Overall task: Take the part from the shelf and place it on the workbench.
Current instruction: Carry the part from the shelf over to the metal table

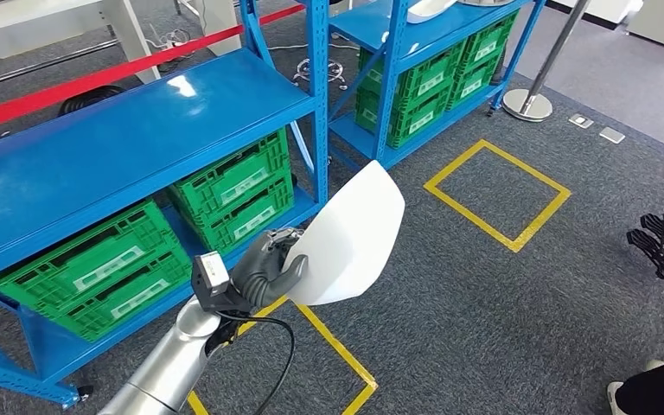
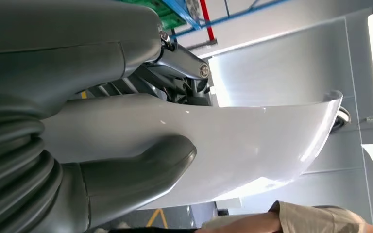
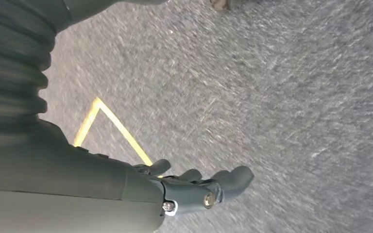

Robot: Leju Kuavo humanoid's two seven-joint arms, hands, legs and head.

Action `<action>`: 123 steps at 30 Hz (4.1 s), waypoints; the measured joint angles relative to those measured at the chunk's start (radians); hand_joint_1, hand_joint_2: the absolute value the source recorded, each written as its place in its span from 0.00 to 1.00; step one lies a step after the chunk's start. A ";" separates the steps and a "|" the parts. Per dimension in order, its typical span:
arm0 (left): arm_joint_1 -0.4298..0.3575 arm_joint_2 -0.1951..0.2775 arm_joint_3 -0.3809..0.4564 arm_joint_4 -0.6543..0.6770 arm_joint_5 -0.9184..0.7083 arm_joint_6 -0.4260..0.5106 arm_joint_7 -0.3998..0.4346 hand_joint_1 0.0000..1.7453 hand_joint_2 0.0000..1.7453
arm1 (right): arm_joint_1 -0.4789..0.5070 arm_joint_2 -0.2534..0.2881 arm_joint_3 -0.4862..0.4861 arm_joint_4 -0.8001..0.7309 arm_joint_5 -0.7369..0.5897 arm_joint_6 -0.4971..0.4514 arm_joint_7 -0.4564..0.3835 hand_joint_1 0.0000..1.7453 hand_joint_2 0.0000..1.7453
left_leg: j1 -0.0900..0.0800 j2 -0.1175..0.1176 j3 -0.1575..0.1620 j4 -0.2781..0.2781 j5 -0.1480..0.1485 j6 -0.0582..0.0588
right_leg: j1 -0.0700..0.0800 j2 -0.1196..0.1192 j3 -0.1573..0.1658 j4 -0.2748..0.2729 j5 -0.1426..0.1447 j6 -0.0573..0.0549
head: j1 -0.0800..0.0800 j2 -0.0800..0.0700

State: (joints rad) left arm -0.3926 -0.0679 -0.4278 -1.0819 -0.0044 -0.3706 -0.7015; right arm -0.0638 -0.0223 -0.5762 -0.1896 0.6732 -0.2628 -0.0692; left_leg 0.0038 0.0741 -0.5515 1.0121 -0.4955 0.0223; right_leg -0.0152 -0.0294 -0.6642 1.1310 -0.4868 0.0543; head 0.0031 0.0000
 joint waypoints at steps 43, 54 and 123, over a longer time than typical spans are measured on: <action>0.018 -0.037 -0.023 -0.002 -0.016 -0.008 0.000 1.00 1.00 | 0.014 0.017 -0.045 -0.001 0.052 0.032 -0.046 0.00 1.00 | 0.000 -0.073 -0.118 0.289 -0.148 -0.044 | -0.004 0.069 0.059 -0.123 0.041 -0.054 | -0.012 0.000; -0.017 -0.045 -0.024 0.030 -0.011 -0.025 0.000 1.00 1.00 | 0.015 0.033 -0.056 -0.001 0.053 0.018 -0.067 0.00 1.00 | 0.005 -0.099 0.009 -0.007 0.000 0.002 | -0.008 0.087 0.001 -0.046 0.015 -0.003 | -0.004 0.000; 0.029 -0.073 -0.008 0.035 -0.056 0.047 0.000 1.00 1.00 | 0.004 0.001 -0.076 -0.007 0.167 0.048 -0.042 0.00 1.00 | -0.010 0.017 0.004 -0.001 -0.008 0.014 | 0.002 -0.014 0.029 -0.049 0.013 -0.006 | 0.008 0.000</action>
State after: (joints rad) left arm -0.3637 -0.1406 -0.4360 -1.0471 -0.0599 -0.3239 -0.7015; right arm -0.0603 -0.0217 -0.6519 -0.1970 0.8399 -0.2145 -0.1109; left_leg -0.0063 0.0910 -0.5470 1.0114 -0.5031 0.0358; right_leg -0.0132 -0.0429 -0.6352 1.0824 -0.4734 0.0485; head 0.0114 0.0000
